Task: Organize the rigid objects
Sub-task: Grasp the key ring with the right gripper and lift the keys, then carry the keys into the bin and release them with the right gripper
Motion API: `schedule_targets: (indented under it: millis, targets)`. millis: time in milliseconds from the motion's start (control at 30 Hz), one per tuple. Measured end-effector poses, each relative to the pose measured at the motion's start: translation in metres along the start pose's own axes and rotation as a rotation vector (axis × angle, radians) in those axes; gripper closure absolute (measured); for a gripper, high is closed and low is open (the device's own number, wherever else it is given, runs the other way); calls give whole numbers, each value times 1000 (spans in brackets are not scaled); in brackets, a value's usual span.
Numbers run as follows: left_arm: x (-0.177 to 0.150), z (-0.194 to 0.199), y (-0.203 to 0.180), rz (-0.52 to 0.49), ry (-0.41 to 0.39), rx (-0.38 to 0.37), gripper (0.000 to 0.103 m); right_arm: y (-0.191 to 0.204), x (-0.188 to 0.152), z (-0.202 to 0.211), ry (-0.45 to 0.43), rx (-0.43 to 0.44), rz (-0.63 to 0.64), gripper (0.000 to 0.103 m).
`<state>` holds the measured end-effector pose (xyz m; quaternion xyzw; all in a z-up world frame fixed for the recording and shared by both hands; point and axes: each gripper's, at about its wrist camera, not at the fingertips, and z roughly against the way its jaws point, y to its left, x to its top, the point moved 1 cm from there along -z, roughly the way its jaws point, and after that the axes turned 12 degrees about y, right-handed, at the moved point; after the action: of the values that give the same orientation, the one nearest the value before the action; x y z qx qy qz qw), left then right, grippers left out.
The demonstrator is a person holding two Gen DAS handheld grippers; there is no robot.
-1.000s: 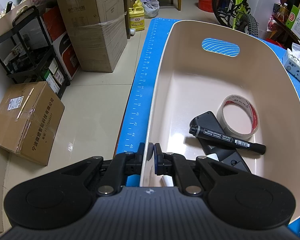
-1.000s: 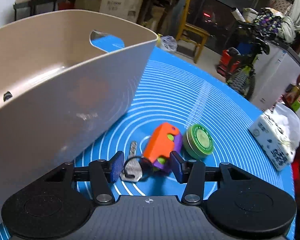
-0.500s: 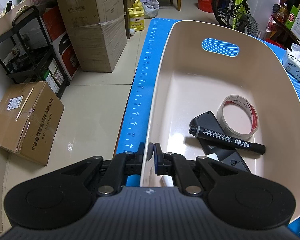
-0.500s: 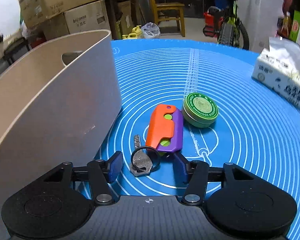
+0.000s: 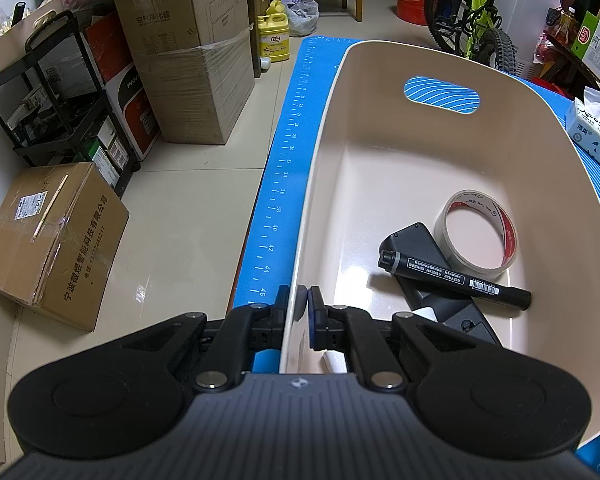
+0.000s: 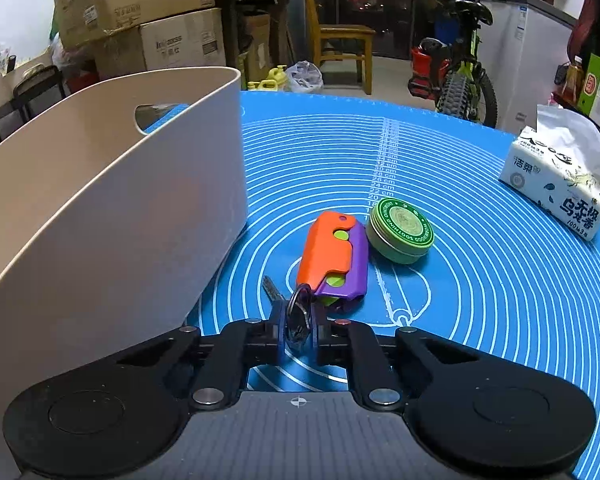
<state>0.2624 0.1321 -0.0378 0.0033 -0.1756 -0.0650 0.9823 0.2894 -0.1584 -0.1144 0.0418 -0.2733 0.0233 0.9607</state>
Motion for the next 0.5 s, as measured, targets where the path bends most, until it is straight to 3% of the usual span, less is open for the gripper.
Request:
schedule_targets:
  millis: [200, 500]
  targets:
    - [0, 0, -1, 1, 1, -1, 93, -11, 7, 18, -44, 12, -43, 81]
    - [0, 0, -1, 2, 1, -1, 93, -13, 26, 74, -209, 59, -68, 81]
